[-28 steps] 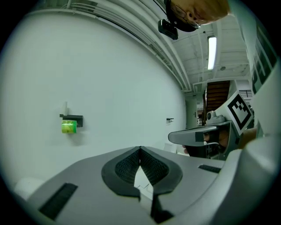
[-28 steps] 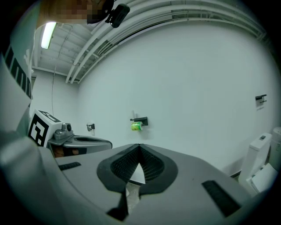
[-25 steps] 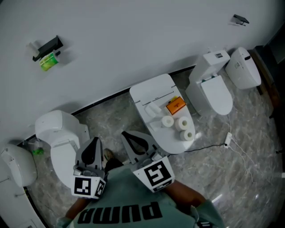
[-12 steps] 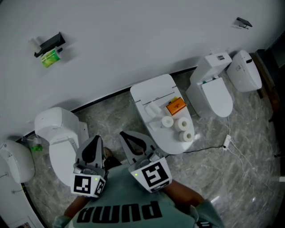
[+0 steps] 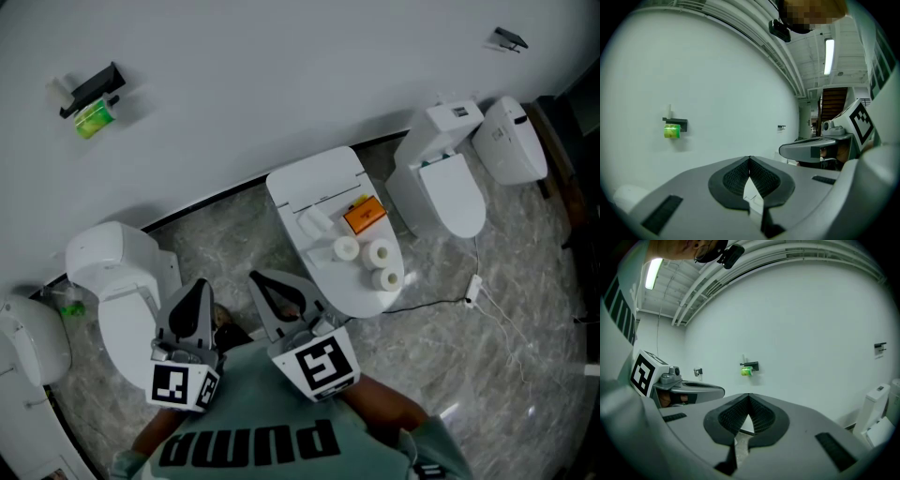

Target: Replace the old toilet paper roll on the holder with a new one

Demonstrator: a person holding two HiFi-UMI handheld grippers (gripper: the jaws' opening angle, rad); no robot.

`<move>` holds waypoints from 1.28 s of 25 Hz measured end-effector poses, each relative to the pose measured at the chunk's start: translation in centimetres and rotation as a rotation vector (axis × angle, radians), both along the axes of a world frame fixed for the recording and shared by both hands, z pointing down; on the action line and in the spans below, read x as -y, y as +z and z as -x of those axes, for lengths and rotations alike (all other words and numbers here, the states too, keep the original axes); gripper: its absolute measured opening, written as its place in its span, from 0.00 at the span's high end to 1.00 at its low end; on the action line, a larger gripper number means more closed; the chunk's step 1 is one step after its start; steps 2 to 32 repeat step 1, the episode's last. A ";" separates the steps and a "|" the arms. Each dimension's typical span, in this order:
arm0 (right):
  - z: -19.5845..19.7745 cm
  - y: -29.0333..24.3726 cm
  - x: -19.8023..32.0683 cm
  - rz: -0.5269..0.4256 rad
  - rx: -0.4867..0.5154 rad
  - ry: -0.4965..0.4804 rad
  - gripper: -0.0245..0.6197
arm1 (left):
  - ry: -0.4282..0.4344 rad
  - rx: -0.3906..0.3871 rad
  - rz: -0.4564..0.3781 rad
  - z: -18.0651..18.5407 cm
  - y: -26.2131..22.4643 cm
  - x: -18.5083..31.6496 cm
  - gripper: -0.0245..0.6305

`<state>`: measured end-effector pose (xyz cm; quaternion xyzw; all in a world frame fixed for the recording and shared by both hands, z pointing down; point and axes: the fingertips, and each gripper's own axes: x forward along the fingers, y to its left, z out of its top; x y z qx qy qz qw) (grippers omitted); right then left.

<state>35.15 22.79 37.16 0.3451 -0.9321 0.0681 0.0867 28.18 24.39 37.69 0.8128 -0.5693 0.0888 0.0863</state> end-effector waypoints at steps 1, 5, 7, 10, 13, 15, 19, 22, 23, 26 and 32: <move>-0.1 0.0 0.1 -0.001 0.000 0.001 0.96 | 0.000 -0.002 -0.004 -0.1 -0.1 0.1 0.96; -0.1 0.0 0.1 -0.001 0.000 0.001 0.96 | 0.000 -0.002 -0.004 -0.1 -0.1 0.1 0.96; -0.1 0.0 0.1 -0.001 0.000 0.001 0.96 | 0.000 -0.002 -0.004 -0.1 -0.1 0.1 0.96; -0.1 0.0 0.1 -0.001 0.000 0.001 0.96 | 0.000 -0.002 -0.004 -0.1 -0.1 0.1 0.96; -0.1 0.0 0.1 -0.001 0.000 0.001 0.96 | 0.000 -0.002 -0.004 -0.1 -0.1 0.1 0.96; -0.1 0.0 0.1 -0.001 0.000 0.001 0.96 | 0.000 -0.002 -0.004 -0.1 -0.1 0.1 0.96; -0.1 0.0 0.1 -0.001 0.000 0.001 0.96 | 0.000 -0.002 -0.004 -0.1 -0.1 0.1 0.96; -0.1 0.0 0.1 -0.001 0.000 0.001 0.96 | 0.000 -0.002 -0.004 -0.1 -0.1 0.1 0.96; -0.1 0.0 0.1 -0.001 0.000 0.001 0.96 | 0.000 -0.002 -0.004 -0.1 -0.1 0.1 0.96; -0.1 0.0 0.1 -0.001 0.000 0.001 0.96 | 0.000 -0.002 -0.004 -0.1 -0.1 0.1 0.96; -0.1 0.0 0.1 -0.001 0.000 0.001 0.96 | 0.000 -0.002 -0.004 -0.1 -0.1 0.1 0.96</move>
